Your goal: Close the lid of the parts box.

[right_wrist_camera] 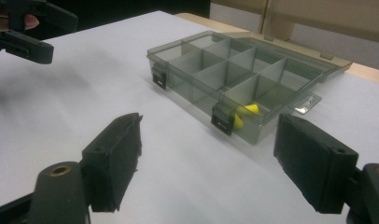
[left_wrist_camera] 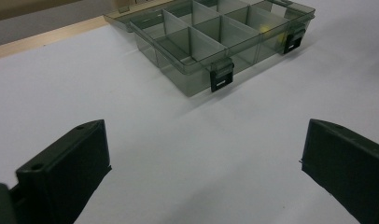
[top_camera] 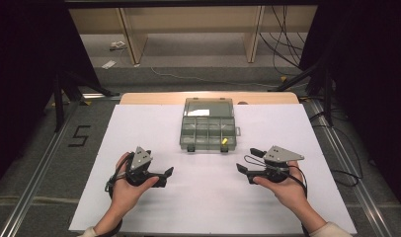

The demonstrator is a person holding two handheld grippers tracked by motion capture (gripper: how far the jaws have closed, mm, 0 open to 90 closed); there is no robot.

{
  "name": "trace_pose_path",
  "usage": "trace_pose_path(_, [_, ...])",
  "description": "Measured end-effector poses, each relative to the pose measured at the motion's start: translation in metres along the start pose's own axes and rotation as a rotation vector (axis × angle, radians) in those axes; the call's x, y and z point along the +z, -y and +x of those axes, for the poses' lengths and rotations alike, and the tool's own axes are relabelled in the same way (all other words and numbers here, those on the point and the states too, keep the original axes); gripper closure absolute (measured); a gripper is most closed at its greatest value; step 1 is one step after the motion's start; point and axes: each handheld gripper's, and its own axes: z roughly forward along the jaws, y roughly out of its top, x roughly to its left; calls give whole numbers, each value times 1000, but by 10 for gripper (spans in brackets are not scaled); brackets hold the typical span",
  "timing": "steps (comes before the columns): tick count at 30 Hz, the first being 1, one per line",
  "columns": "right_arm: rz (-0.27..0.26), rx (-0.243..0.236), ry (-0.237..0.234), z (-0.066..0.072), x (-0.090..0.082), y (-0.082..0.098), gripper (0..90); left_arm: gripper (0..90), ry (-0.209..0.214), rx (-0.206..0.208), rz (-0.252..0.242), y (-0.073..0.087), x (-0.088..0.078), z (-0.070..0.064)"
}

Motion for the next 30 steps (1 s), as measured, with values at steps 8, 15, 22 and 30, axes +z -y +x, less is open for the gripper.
trace_pose_path(8, [-1, -10, 22, 2, -7, 0, 243, 29, -6, -57, -20, -23, 13, 10])
trace_pose_path(15, [-9, 2, 26, 3, -14, 4, 243, 83, -55, -120, 12, -76, 59, 40])
trace_pose_path(22, [-17, 8, 31, 0, -20, 6, 243, 163, -106, -175, 108, -126, 128, 70])
trace_pose_path(30, [-20, 7, 23, -1, -21, 7, 244, 302, -176, -246, 261, -148, 193, 92])
